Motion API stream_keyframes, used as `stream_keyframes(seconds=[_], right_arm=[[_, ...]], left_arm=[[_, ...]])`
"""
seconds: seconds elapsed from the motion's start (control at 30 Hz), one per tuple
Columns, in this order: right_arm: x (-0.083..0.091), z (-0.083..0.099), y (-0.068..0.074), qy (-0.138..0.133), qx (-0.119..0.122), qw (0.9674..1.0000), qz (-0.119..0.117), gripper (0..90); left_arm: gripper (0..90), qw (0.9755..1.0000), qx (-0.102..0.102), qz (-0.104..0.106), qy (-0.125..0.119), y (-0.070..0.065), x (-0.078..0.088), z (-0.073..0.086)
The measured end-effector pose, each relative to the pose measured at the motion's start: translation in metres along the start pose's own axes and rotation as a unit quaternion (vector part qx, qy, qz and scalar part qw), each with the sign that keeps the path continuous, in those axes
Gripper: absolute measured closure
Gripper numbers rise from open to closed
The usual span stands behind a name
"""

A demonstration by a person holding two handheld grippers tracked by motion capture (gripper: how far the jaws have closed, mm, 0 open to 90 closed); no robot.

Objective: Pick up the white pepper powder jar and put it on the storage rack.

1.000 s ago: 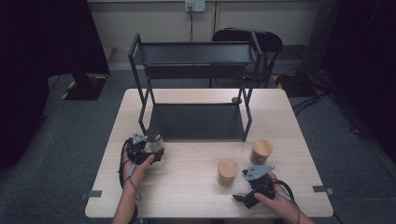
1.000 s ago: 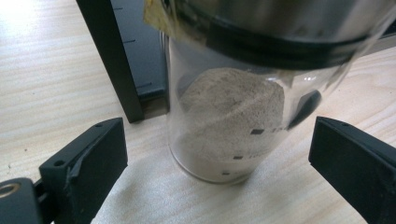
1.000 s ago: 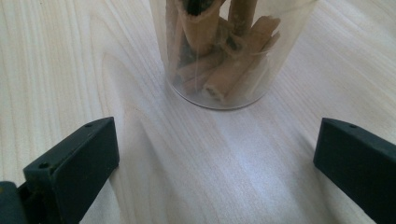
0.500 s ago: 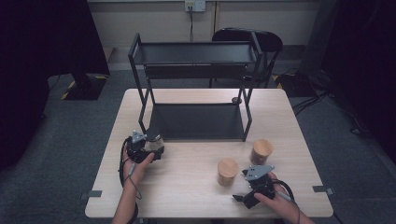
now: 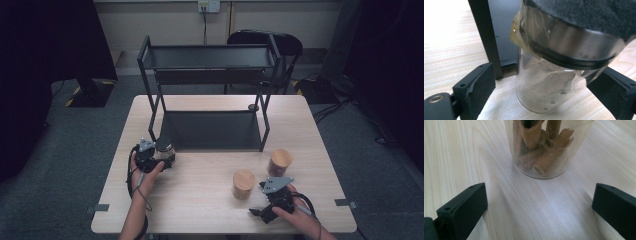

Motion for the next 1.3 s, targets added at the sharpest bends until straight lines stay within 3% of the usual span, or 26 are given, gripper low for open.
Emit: stream_keyframes(seconds=[0.5,1.3], right_arm=[[0.0000,0.0000,0.0000,0.000,0.000,1.0000,0.000,0.0],[0.0000,0.0000,0.0000,0.000,0.000,1.0000,0.000,0.0]], left_arm=[[15.2,0.9999,0.007,0.007,-0.007,-0.0020,-0.0026,-0.0038],[24.4,0.9995,0.000,0.020,-0.024,-0.0086,-0.0060,-0.0088]])
Point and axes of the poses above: each handheld gripper's, and its own axes: x roughly backward along the jaws, z roughly out of its underside, y roughly to its left, the point moved 10 cm from there along -x, roughly forward along the jaws, and after that the axes turned 9 degrees about x, right-handed, at the moved point
